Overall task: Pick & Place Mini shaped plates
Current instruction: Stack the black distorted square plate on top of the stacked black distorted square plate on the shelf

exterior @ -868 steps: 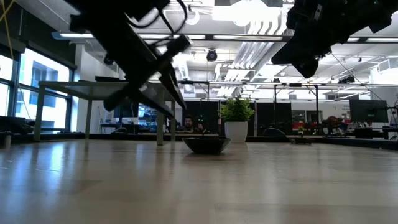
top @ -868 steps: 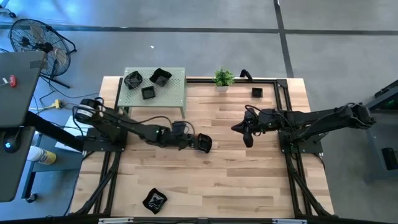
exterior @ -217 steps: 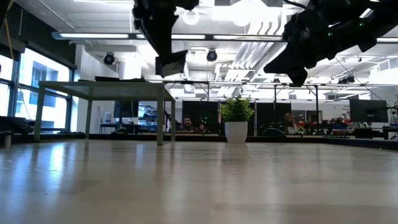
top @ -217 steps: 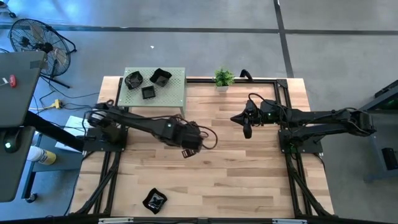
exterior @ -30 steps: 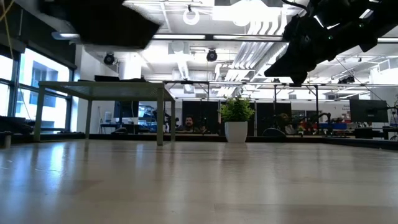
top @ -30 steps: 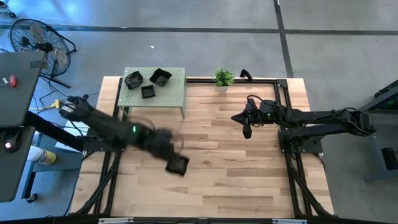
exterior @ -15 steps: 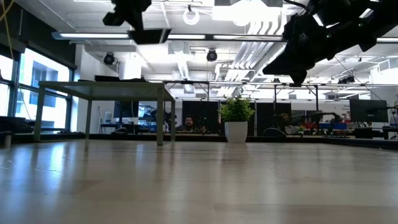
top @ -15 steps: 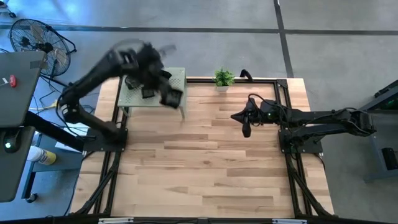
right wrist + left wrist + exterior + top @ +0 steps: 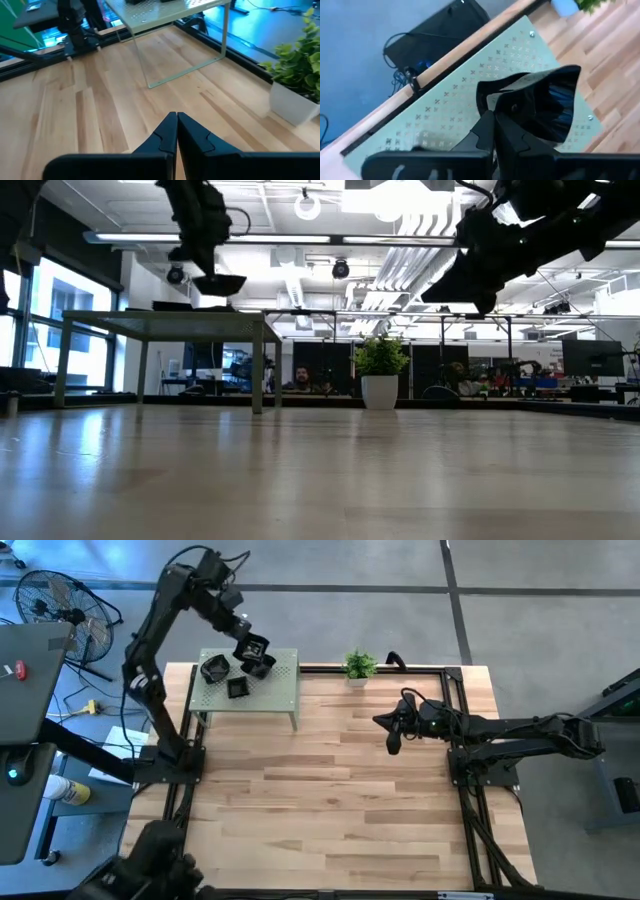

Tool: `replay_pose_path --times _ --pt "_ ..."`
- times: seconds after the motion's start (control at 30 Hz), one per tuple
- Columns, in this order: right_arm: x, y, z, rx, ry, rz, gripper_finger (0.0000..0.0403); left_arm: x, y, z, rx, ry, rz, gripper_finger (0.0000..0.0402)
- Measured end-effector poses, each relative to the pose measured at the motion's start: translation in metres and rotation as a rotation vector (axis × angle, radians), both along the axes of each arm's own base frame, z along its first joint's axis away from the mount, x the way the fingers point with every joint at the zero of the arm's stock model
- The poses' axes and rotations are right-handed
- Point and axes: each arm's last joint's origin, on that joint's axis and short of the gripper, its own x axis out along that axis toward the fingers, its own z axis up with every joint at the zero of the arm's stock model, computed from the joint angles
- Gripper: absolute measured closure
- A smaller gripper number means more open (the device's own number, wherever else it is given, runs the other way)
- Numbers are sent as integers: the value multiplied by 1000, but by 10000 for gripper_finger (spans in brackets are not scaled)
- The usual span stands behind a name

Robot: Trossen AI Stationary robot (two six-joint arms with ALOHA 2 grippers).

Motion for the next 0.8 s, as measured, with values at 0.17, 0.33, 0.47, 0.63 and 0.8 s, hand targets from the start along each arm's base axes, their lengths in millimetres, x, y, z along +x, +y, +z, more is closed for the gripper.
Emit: replay_pose_path --times 0.17,0.33,0.47,0.63,0.8 --pt "0 -1 0 7 -4 -29 396 7 17 -20 -51 39 -68 401" --pt "0 -1 0 1 -1 -37 396 11 25 -29 -61 61 -93 401" --pt "-1 -1 -1 -5 7 -49 396 12 29 -34 -60 99 -92 401" --pt "-1 -1 -1 -5 8 -49 396 13 30 -37 -81 97 -113 401" --pt "-1 -1 -1 -7 9 -49 396 14 32 -41 -97 100 -97 401"
